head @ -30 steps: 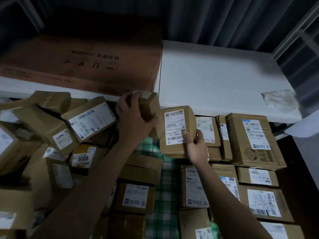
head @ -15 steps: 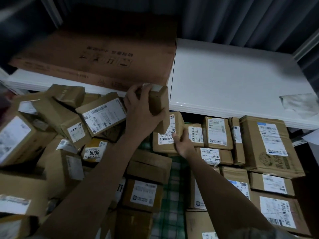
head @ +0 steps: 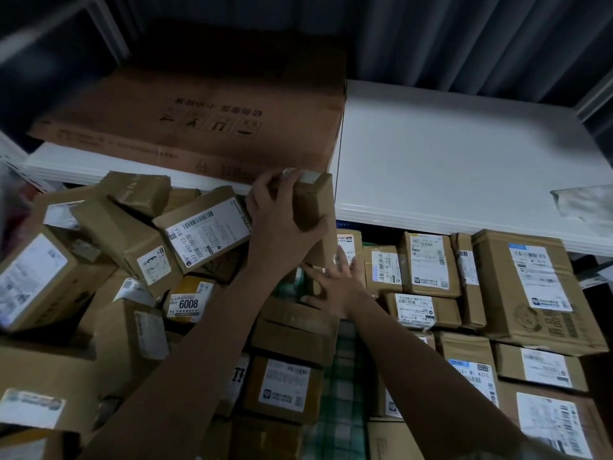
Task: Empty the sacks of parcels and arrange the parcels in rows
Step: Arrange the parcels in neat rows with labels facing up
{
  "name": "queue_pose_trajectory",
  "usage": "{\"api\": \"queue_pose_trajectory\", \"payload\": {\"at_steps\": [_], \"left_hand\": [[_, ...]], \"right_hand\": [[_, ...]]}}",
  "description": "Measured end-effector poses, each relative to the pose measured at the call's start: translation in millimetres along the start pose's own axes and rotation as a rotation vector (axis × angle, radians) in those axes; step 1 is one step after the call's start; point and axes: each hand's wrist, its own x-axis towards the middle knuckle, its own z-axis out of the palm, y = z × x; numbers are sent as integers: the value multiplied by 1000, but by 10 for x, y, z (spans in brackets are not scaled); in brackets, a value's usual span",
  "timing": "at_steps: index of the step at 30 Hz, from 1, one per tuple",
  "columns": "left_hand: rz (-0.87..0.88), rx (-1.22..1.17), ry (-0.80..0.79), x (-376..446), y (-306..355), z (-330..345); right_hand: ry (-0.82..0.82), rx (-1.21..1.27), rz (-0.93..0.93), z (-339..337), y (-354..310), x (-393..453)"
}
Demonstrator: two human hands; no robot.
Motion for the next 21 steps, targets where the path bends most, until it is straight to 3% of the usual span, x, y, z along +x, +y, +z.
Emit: {"api": "queue_pose_trajectory", "payload": {"at_steps": [3,14,21], "left_hand": [[4,1,2,2,-9,1],[-13,4,-12,10,-13,-39],[-7,13,-16,20,-44,-74]], "right_hand": [[-76,-18,66,45,-30,70],[-102,57,251,-95,-167,270],[-131,-2,49,-101,93,48]]}}
